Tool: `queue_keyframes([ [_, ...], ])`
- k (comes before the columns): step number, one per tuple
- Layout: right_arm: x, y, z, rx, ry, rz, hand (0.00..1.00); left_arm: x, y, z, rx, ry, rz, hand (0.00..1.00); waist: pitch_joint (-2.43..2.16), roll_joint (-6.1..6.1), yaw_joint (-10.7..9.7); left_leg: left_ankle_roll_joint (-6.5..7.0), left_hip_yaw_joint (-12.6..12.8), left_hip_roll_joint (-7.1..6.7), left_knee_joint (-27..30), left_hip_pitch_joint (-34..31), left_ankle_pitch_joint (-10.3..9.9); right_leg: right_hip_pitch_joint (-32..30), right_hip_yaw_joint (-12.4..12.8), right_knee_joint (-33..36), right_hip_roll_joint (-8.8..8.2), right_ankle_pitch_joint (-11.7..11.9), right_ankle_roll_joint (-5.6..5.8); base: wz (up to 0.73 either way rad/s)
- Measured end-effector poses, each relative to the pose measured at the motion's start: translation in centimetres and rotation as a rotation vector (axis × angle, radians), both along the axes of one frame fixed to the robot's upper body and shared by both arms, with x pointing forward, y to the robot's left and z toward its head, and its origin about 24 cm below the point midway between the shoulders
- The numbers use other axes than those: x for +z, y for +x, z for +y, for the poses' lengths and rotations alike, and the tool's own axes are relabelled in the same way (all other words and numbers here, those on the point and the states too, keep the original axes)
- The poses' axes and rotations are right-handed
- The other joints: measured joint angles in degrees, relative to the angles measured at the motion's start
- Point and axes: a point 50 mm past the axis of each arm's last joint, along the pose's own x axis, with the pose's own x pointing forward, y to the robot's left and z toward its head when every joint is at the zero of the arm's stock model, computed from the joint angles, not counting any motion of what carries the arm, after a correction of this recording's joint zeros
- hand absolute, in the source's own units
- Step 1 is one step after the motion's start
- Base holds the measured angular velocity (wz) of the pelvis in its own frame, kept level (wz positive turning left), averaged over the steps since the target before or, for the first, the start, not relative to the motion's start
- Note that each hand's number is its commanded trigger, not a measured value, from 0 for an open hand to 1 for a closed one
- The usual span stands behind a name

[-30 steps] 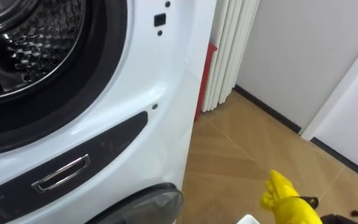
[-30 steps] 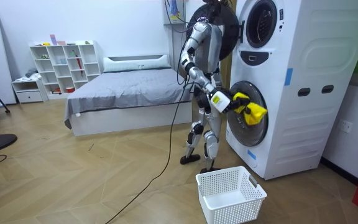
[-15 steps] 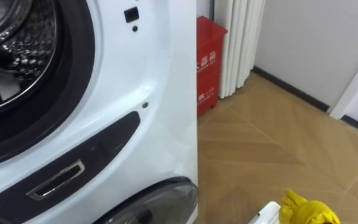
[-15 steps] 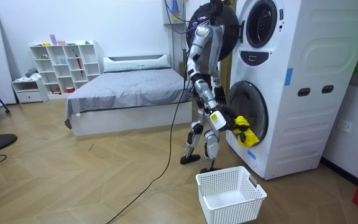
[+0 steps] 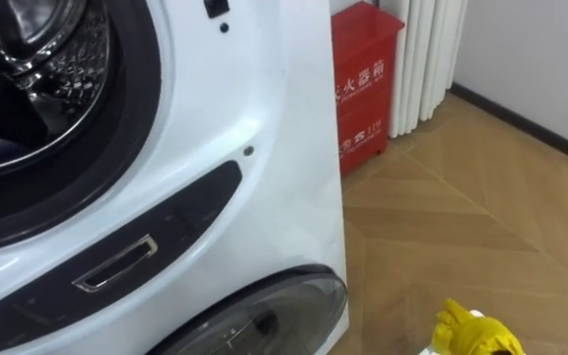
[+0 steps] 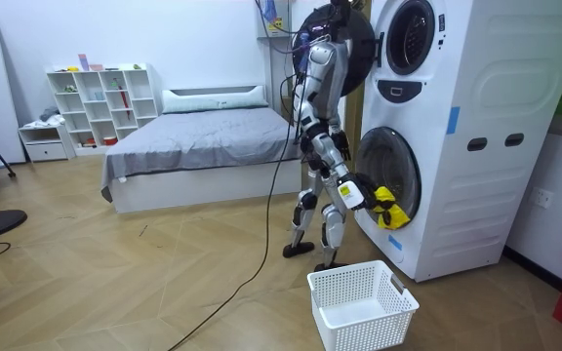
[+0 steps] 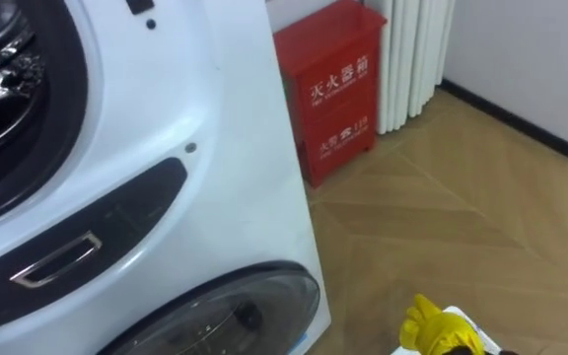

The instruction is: Pick clothes from washing machine

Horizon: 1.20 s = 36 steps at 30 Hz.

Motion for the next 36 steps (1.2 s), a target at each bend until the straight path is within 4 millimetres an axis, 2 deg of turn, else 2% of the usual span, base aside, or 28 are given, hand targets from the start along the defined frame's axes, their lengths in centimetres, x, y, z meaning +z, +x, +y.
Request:
queue_keyframes([
  [8,-0.4,-0.6,-0.2,-0.018,-0.002,0.012,1.0,0.0,-0.1,-0.1,0.004,-0.019,0.001,0.0,0.2,0.53,0.5,0.03,-0.2,-0.05,0.2,-1.3,0.0,-1.6,-0.1,0.7,-0.15,-0.5,-0.14,0.0],
  [11,-0.4,-0.7,-0.3,-0.022,-0.004,0.005,1.0,0.0,0.1,-0.4,-0.006,-0.031,-0.011,0.0,0.18,0.54,0.3,0.2,-0.3,-0.82,0.5,-2.3,0.1,-3.7,-0.1,2.7,-0.87,-1.6,-0.03,0.05],
  [18,-0.3,-0.7,-0.7,-0.078,-0.005,-0.001,1.0,-0.2,-0.1,-0.8,0.018,-0.035,-0.016,0.0,0.27,0.45,0.1,0.55,0.3,-1.54,0.6,-3.3,0.4,-5.4,0.8,4.3,-1.07,-2.2,0.19,-0.02],
  [20,0.0,-0.3,-0.9,-0.113,-0.003,-0.018,1.0,-0.2,-0.2,-0.8,0.021,-0.034,-0.013,0.0,0.21,0.52,-0.6,0.71,0.3,-1.87,0.6,-3.8,0.5,-6.0,1.2,4.6,-1.01,-2.2,0.32,-0.04],
  [24,0.1,-0.7,-1.6,-0.16,-0.009,-0.019,1.0,-0.1,-0.1,-0.7,0.024,-0.032,-0.019,0.0,0.23,0.43,-1.0,0.73,0.3,-2.03,0.5,-3.7,0.5,-6.0,1.4,4.9,-0.99,-2.2,0.44,0.0],
  [29,0.6,-1.1,-2.9,-0.212,-0.051,-0.012,1.0,-0.1,0.0,-0.8,0.025,-0.033,-0.025,0.0,-0.06,0.81,-2.1,0.7,0.1,-1.99,0.0,-3.5,0.4,-6.0,1.3,5.2,-0.77,-2.4,0.34,0.02],
  [31,0.8,-1.3,-3.1,-0.224,-0.066,-0.014,0.26,0.0,0.1,-0.8,0.042,-0.04,-0.034,0.0,-0.01,0.74,-2.2,0.69,0.1,-2.0,0.0,-3.4,0.4,-6.0,1.3,5.4,-0.75,-2.5,0.26,0.0],
  [32,0.9,-1.3,-3.3,-0.229,-0.075,-0.016,0.0,0.0,0.1,-0.8,0.054,-0.045,-0.039,0.0,-0.01,0.75,-2.2,0.69,0.0,-2.0,0.0,-3.4,0.4,-6.0,1.3,5.4,-0.71,-2.5,0.25,0.0],
  [36,1.1,-1.4,-3.6,-0.252,-0.087,-0.025,0.0,0.0,0.2,-0.8,0.054,-0.046,-0.04,0.0,0.11,0.47,-2.4,0.7,0.0,-2.26,0.2,-3.2,0.4,-6.1,2.0,6.2,-0.66,-3.1,0.52,0.0],
])
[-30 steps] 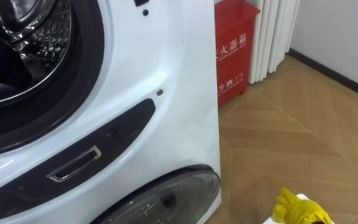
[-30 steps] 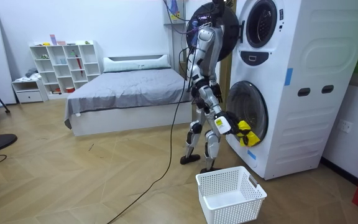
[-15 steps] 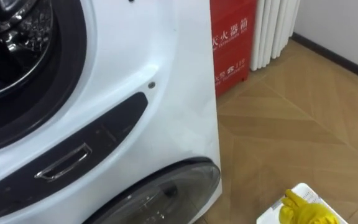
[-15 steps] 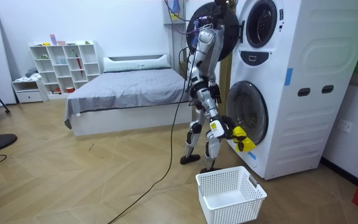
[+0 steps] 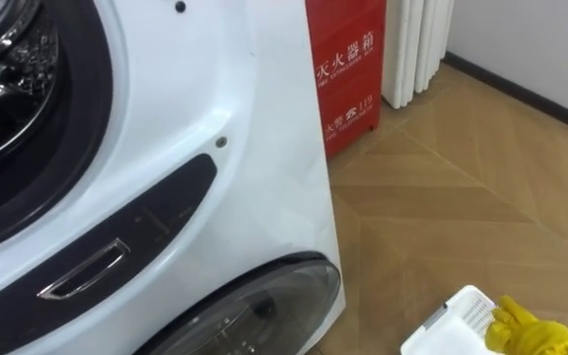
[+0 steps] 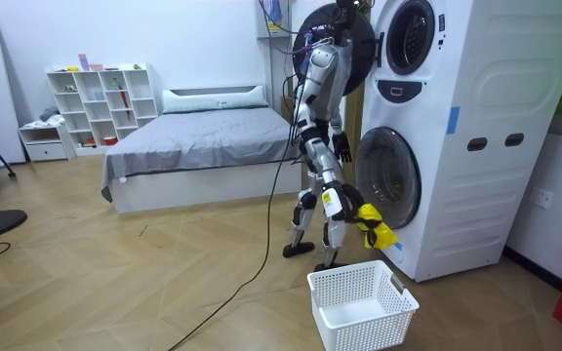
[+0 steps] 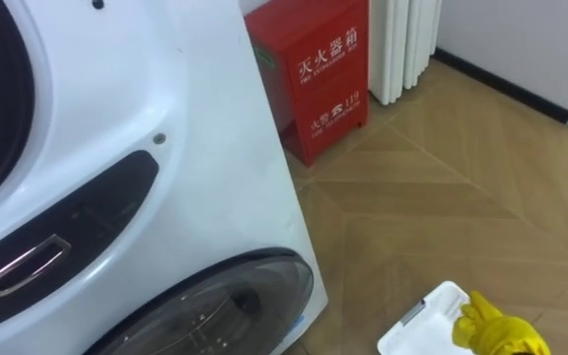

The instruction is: Pick clothes from washing machine

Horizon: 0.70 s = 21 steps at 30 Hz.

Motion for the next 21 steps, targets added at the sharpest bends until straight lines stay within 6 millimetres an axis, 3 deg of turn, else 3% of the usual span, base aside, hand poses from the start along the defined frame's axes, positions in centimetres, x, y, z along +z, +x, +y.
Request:
queue_keyframes([
  [4,0.3,0.1,-0.4,-0.027,-0.013,-0.006,0.0,0.0,-0.1,0.0,0.0,0.001,0.004,0.0,-0.06,0.09,0.0,0.01,0.1,-0.13,-0.4,0.0,0.0,0.0,0.4,0.2,0.12,-0.1,0.13,-0.01],
  [10,0.7,0.0,-0.8,-0.027,-0.038,-0.017,0.0,0.0,-0.1,0.0,0.0,0.0,0.003,0.0,-0.57,0.77,0.2,-0.01,0.2,-0.13,-0.5,0.3,0.0,0.0,0.4,0.2,0.33,-0.1,0.05,-0.01],
  [21,1.2,0.0,-0.8,-0.029,-0.054,-0.054,0.0,0.0,-0.2,0.0,0.002,-0.001,0.003,0.0,-0.39,0.52,0.3,-0.01,0.1,-0.35,-0.4,0.1,0.0,-0.4,1.0,0.9,0.29,-0.4,0.14,-0.01],
])
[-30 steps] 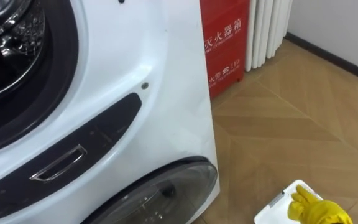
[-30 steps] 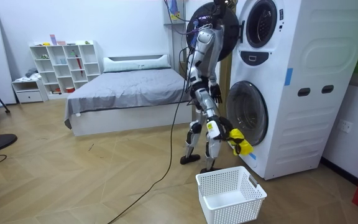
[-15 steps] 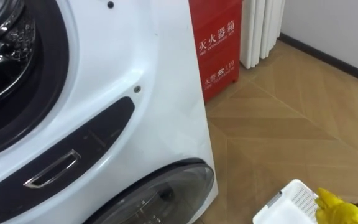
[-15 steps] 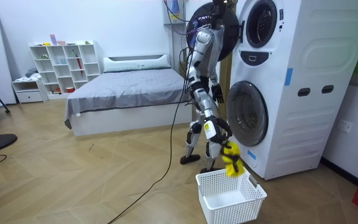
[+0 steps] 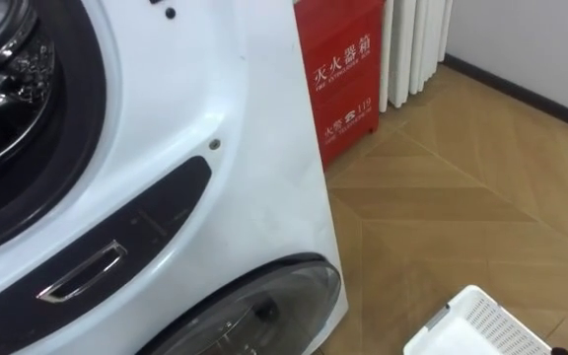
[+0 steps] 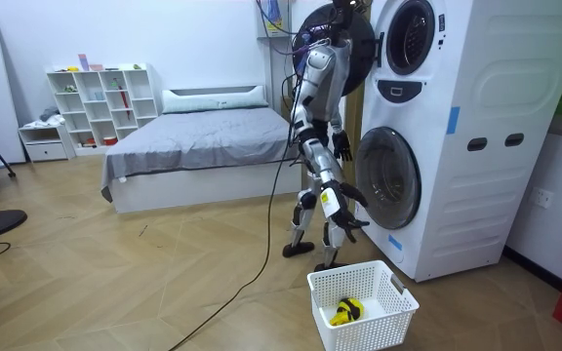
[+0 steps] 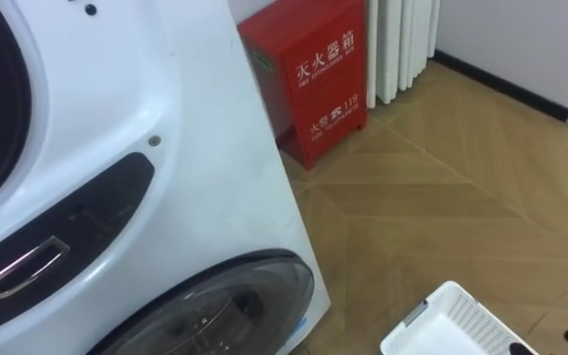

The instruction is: Pick clothes from washing machine

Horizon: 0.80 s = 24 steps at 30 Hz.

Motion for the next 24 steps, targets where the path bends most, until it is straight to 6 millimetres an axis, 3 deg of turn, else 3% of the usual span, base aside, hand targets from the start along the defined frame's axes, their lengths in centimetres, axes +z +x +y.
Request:
queue_keyframes([
  [9,-0.2,-0.6,-0.1,-0.033,0.009,0.006,0.0,0.0,0.1,0.0,-0.001,0.0,-0.006,0.0,0.08,-0.1,0.0,-0.03,0.0,0.03,-0.1,0.0,0.0,-0.3,-0.3,0.0,0.06,0.1,-0.2,0.0],
  [11,-0.2,-0.7,-0.1,-0.036,0.009,0.003,0.0,0.1,0.2,0.0,-0.001,-0.001,-0.014,0.0,0.44,-0.58,0.0,-0.02,0.0,0.02,0.3,-0.1,0.0,-0.2,-0.4,0.0,-0.12,0.0,-0.17,0.0],
  [15,-0.3,-1.0,-0.1,-0.034,0.005,0.001,0.0,0.1,0.3,-0.1,-0.004,-0.003,-0.018,0.0,0.7,-1.01,0.0,-0.02,-0.1,0.0,0.3,-0.1,0.0,-0.1,-0.4,-0.2,-0.25,0.0,-0.09,0.0],
  [24,-3.1,-3.7,0.6,-0.042,0.073,0.15,0.0,0.0,-0.1,-0.1,-0.004,-0.003,-0.008,0.0,0.68,-1.91,0.2,-0.01,-1.8,0.29,1.0,2.1,0.0,3.0,-2.4,-0.3,-1.48,-0.8,-0.17,0.12],
])
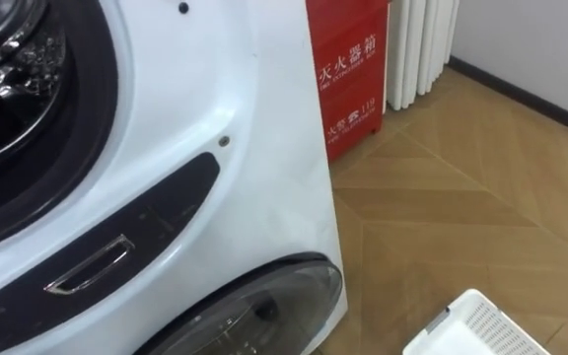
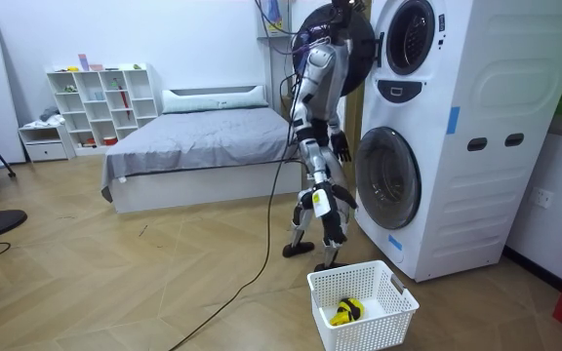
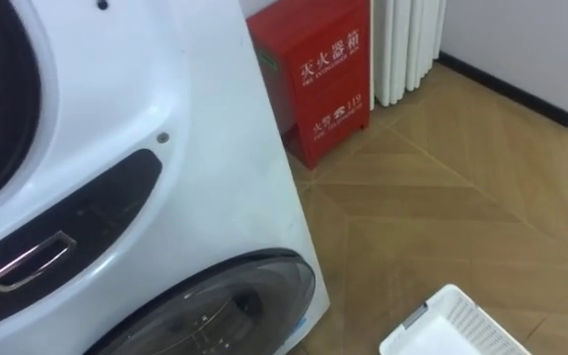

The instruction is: Pick clothes from washing machine

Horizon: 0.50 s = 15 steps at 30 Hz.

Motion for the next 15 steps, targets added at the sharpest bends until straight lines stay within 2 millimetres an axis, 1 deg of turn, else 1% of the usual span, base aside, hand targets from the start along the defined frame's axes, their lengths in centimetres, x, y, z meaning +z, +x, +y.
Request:
queue_keyframes([
  [1,-0.4,-0.4,0.1,-0.003,0.014,0.022,0.0,0.0,0.0,0.0,0.001,-0.001,0.0,0.0,-0.05,-0.23,0.1,0.0,-0.4,0.16,-0.1,0.6,0.0,0.8,-0.9,-0.4,-0.08,0.0,-0.01,0.2],
  [2,-0.9,-1.0,0.2,-0.006,0.03,0.046,0.0,0.0,-0.1,-0.1,0.002,-0.003,0.003,0.0,-0.11,-0.44,0.5,-0.01,-0.8,0.42,-0.1,1.2,0.0,1.9,-1.3,-1.0,-0.08,0.0,0.03,0.18],
  [3,-1.1,-1.1,0.3,-0.004,0.037,0.054,0.0,-0.1,-0.2,-0.2,0.002,-0.004,0.003,0.0,-0.01,-0.7,0.8,-0.01,-1.1,0.45,-0.4,1.6,0.0,2.3,-1.4,-1.0,-0.06,0.1,-0.04,0.17],
  [4,-1.4,-1.4,0.5,0.003,0.051,0.072,0.0,-0.1,-0.3,-0.3,0.003,-0.006,0.004,0.0,-0.07,-1.0,1.1,-0.02,-1.7,0.57,-0.5,2.2,0.0,3.1,-1.5,-1.1,-0.09,0.1,-0.07,0.17],
  [6,-2.0,-2.1,0.7,0.006,0.069,0.108,0.0,-0.2,-0.7,-0.6,0.008,-0.013,0.013,0.0,-0.04,-1.05,1.5,-0.05,-2.2,1.24,-0.9,3.3,0.0,4.9,-2.5,-2.2,-0.19,0.4,-0.3,0.17],
  [7,-2.5,-2.6,1.0,0.015,0.087,0.136,0.0,-0.3,-1.2,-0.6,0.012,-0.015,0.025,0.0,-0.03,-1.07,1.6,-0.16,-2.9,1.63,-1.1,4.2,0.0,6.3,-3.7,-3.4,-0.31,0.8,-0.61,0.3],
  [8,-3.2,-3.3,1.6,0.021,0.111,0.172,0.0,-0.4,-1.6,-0.7,0.017,-0.012,0.037,0.0,-0.06,-1.45,1.6,-0.39,-4.0,1.6,-1.5,5.2,0.1,7.9,-4.8,-4.2,-0.48,0.9,-0.81,0.35],
  [9,-3.5,-3.6,1.9,0.023,0.126,0.185,0.0,-0.4,-1.7,-0.7,0.02,-0.007,0.041,0.0,-0.07,-1.77,1.6,-0.47,-4.6,1.64,-1.7,5.5,0.2,8.5,-5.2,-4.4,-0.56,0.8,-0.84,0.45],
  [11,-4.7,-4.6,3.6,0.007,0.196,0.219,0.0,-0.5,-2.0,-0.7,0.032,0.002,0.054,0.0,-0.16,-2.92,2.8,-0.54,-6.0,1.99,-2.0,6.3,0.2,10.0,-6.4,-5.5,-0.6,0.8,-0.92,0.34],
  [12,-5.3,-5.2,4.3,0.002,0.227,0.239,0.0,-0.5,-2.0,-0.9,0.033,-0.002,0.052,0.0,-0.03,-3.4,3.1,-0.55,-6.7,2.25,-1.9,6.8,0.3,11.2,-7.1,-6.4,-0.68,0.9,-0.96,0.28],
  [13,-5.5,-5.4,4.7,0.003,0.245,0.253,0.0,-0.5,-2.0,-1.0,0.034,-0.004,0.051,0.0,-0.1,-3.65,3.3,-0.56,-7.1,2.39,-1.9,7.0,0.3,11.6,-7.5,-6.8,-0.73,0.9,-0.96,0.35],
  [14,-6.0,-5.7,5.4,0.011,0.276,0.274,0.0,-0.6,-2.0,-1.2,0.037,-0.006,0.05,0.0,-0.15,-4.35,3.7,-0.55,-7.9,2.43,-1.9,7.1,0.3,12.1,-8.2,-7.1,-1.01,0.8,-0.93,0.3],
  [15,-6.3,-5.8,6.0,0.025,0.299,0.295,0.0,-0.5,-1.4,-1.1,0.039,0.006,0.039,0.0,0.04,-5.13,4.5,-0.52,-8.4,2.48,-1.8,7.2,0.3,12.6,-9.0,-7.6,-1.33,0.8,-0.93,0.29],
])
